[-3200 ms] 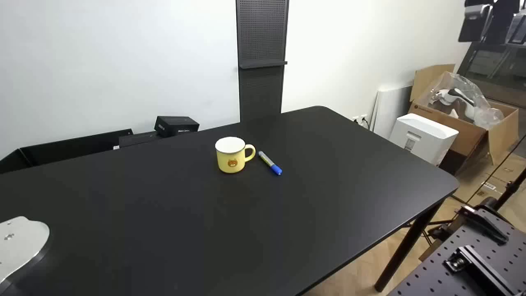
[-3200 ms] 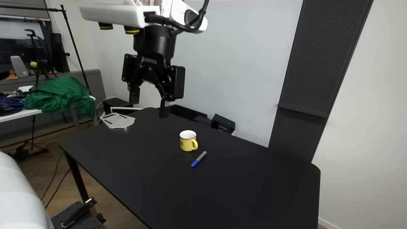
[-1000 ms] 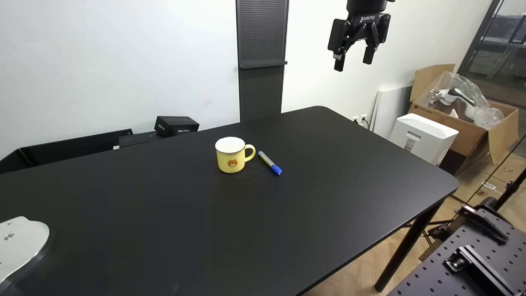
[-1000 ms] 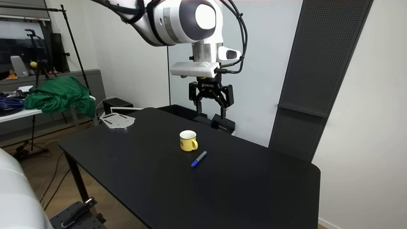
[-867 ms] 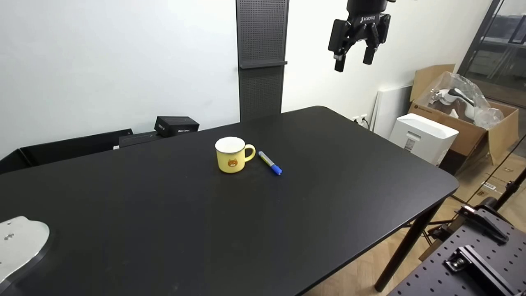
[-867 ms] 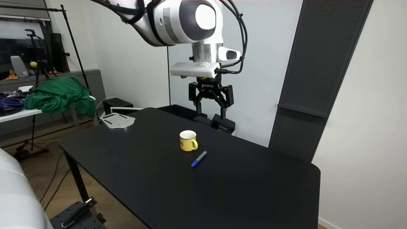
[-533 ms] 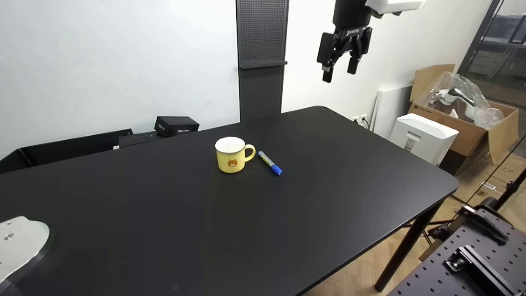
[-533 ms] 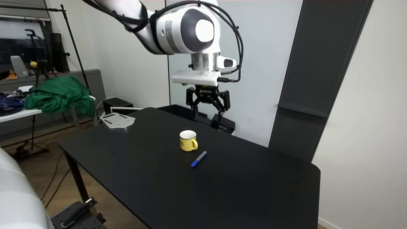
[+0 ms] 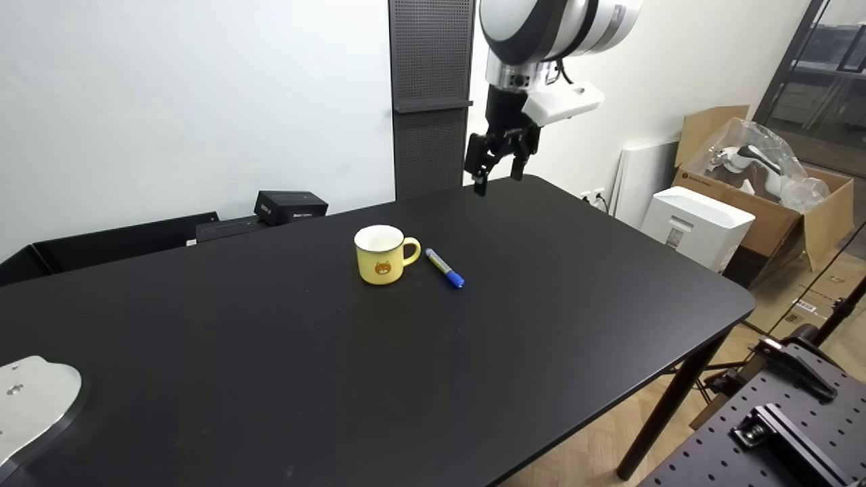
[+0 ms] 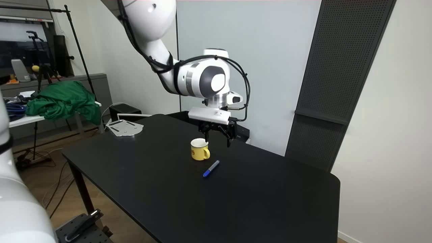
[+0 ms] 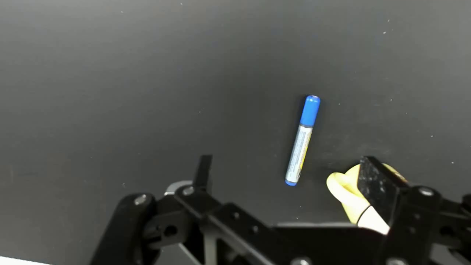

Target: Put the marker into the cup.

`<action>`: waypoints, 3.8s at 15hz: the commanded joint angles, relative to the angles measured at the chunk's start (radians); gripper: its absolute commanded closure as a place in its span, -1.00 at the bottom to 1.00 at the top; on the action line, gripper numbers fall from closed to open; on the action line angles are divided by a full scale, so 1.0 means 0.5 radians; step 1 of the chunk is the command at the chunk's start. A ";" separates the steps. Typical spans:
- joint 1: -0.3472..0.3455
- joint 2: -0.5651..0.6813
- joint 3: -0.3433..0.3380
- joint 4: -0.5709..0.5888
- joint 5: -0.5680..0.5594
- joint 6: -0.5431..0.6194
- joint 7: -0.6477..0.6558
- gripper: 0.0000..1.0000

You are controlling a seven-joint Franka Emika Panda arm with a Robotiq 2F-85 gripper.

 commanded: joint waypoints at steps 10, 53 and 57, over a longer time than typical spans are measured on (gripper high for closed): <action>0.092 0.381 0.005 0.209 -0.091 0.101 0.321 -1.00; 0.137 0.612 0.118 0.352 0.017 0.292 0.264 0.90; 0.146 0.447 0.190 0.426 0.060 -0.052 0.189 0.90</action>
